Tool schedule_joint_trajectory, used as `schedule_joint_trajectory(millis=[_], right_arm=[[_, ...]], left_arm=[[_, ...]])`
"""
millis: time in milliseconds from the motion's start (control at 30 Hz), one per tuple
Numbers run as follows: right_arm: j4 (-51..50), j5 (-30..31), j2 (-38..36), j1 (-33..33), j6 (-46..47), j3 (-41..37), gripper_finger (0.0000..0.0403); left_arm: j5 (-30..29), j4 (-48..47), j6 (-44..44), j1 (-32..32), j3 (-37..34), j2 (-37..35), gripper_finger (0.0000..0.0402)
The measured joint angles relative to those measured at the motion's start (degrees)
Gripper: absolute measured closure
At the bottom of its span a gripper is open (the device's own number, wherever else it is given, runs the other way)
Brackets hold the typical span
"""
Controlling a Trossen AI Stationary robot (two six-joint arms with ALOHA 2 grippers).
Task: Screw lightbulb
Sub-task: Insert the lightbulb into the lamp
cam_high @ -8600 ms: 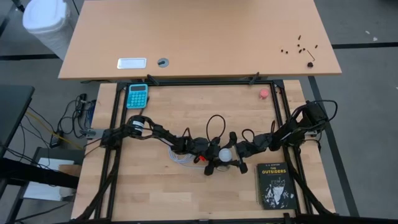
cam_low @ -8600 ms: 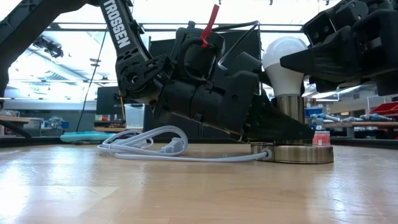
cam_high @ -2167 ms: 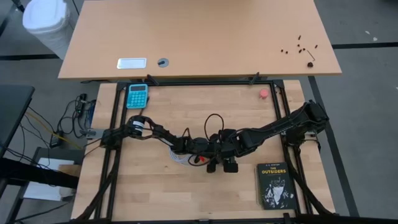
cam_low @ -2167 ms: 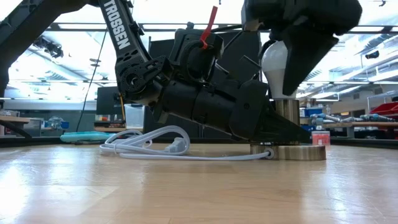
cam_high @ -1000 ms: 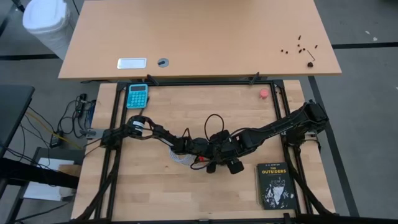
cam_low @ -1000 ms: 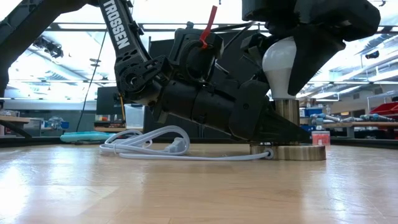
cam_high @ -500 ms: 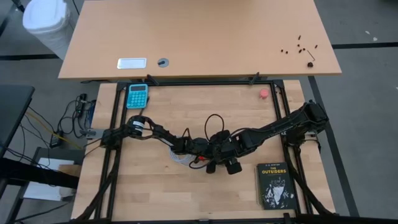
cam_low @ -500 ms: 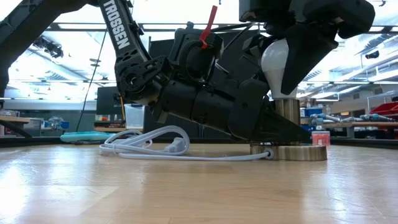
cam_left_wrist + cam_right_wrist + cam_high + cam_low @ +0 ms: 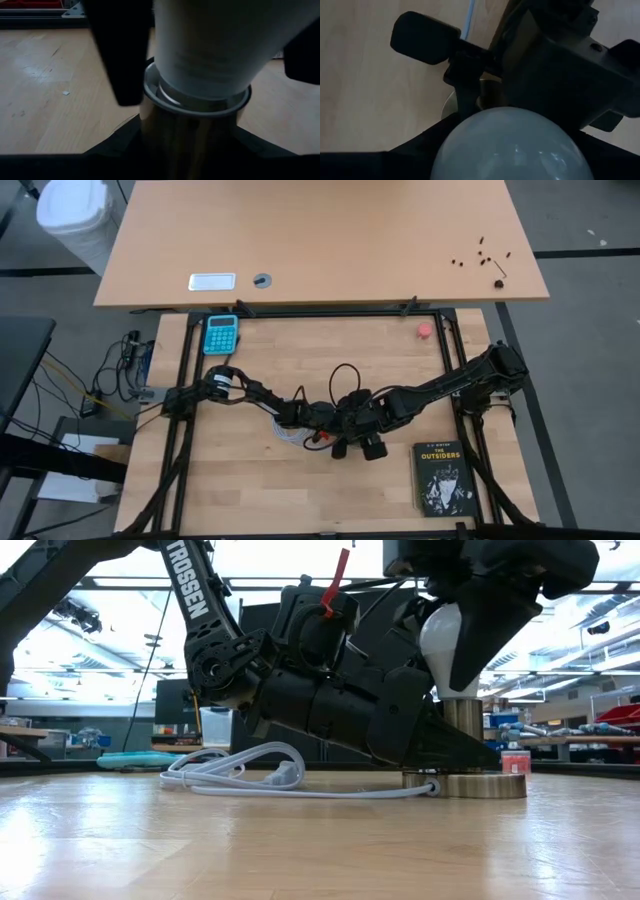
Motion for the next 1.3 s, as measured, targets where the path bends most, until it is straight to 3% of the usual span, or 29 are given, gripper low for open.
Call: schedule_joint_trajectory(millis=[333, 1000, 1300], right_arm=[[-0.36, 0.27, 0.0, -0.03, 10.03, 0.0, 0.014], [-0.61, 1.79, 0.0, -0.15, 42.18, 0.02, 0.0133], [-0.12, 1.72, 0.0, -0.2, 39.94, 0.02, 0.0131]], left_arm=[[-0.24, 0.01, 0.0, -0.02, 0.04, 0.0, 0.0208], [-0.37, 0.01, -0.19, -0.02, 0.04, 0.0, 0.0208], [-0.39, 0.07, -0.19, -0.02, 0.04, 0.0, 0.0208]])
